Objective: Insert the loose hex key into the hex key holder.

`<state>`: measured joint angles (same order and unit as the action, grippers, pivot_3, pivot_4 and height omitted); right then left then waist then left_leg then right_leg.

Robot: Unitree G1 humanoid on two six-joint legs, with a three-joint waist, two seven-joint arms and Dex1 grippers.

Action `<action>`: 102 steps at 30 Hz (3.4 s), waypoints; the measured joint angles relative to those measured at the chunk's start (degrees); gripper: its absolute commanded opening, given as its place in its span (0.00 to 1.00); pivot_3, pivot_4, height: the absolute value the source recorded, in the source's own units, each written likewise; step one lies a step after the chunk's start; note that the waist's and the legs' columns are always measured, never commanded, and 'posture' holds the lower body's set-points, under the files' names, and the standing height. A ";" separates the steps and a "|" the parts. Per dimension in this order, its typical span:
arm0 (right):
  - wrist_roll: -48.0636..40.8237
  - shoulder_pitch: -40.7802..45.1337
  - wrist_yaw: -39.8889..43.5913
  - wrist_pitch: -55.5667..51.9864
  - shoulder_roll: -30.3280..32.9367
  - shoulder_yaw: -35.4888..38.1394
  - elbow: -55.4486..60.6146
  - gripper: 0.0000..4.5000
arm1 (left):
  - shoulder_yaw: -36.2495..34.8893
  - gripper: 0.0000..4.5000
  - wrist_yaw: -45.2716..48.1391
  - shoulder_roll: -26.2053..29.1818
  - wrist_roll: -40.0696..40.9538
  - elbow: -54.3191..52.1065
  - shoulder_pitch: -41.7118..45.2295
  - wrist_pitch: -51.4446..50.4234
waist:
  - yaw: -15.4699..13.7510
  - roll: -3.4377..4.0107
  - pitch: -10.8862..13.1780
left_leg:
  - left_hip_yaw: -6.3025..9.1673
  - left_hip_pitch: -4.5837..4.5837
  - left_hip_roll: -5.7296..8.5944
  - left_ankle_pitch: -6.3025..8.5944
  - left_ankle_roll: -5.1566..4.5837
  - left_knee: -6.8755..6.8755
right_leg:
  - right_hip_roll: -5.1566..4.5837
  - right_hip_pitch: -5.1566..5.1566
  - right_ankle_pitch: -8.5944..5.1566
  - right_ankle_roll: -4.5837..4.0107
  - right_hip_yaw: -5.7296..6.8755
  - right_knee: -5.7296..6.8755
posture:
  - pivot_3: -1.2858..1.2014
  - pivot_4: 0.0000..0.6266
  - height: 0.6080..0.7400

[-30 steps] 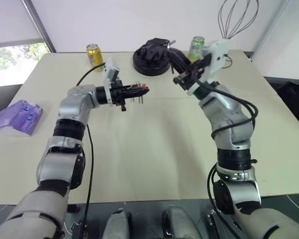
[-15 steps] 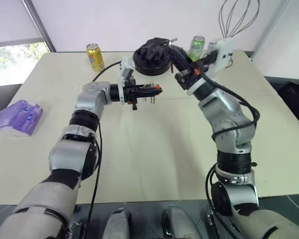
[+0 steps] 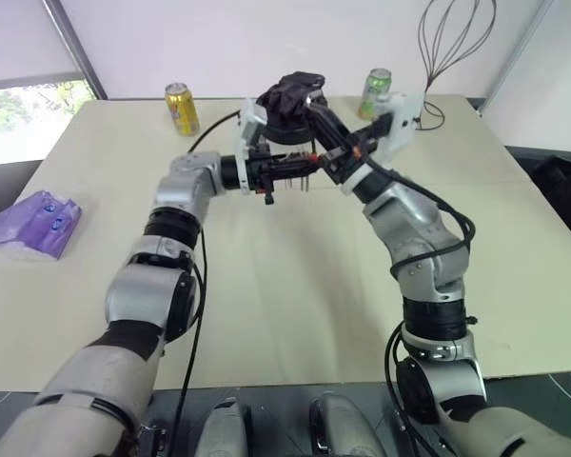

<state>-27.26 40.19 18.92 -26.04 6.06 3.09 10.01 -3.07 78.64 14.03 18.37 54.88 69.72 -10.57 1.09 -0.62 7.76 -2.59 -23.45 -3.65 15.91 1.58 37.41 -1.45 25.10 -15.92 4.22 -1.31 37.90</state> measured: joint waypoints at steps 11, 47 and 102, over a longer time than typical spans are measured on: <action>-0.03 -0.02 -0.04 1.11 -0.21 -0.14 -0.03 0.01 | 0.47 0.00 1.25 0.30 -0.40 -4.17 -1.30 -1.41 | 0.06 0.00 0.00 | 0.01 0.01 0.00 0.00 0.00 0.01 | 0.01 0.00 0.00 0.00 -0.01 0.02 | 0.52 0.24 1.00; 0.11 -0.02 0.12 3.60 -0.66 -0.23 -1.34 0.01 | 0.78 0.00 -0.08 0.23 3.04 -8.55 -2.69 -8.26 | 0.05 0.00 0.01 | 0.01 0.00 0.00 0.00 0.01 0.03 | 0.00 0.00 0.00 0.00 -0.02 0.08 | 0.52 0.24 1.00; -15.50 -20.43 4.73 -12.32 19.63 5.98 18.32 0.69 | 10.63 0.52 -7.53 1.01 2.13 -18.05 -23.86 -35.16 | -0.41 -0.05 0.04 | 0.48 0.05 0.00 0.34 -0.59 0.69 | 0.30 -0.36 -0.06 0.06 -0.17 0.07 | 0.52 0.24 1.00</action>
<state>-42.76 19.76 23.65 -38.35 25.69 9.07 28.33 7.56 71.12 15.04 20.50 36.84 45.86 -45.72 0.69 -0.68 7.80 -2.11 -23.40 -3.65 16.24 0.99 38.10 -1.15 24.74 -15.99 4.28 -1.48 37.97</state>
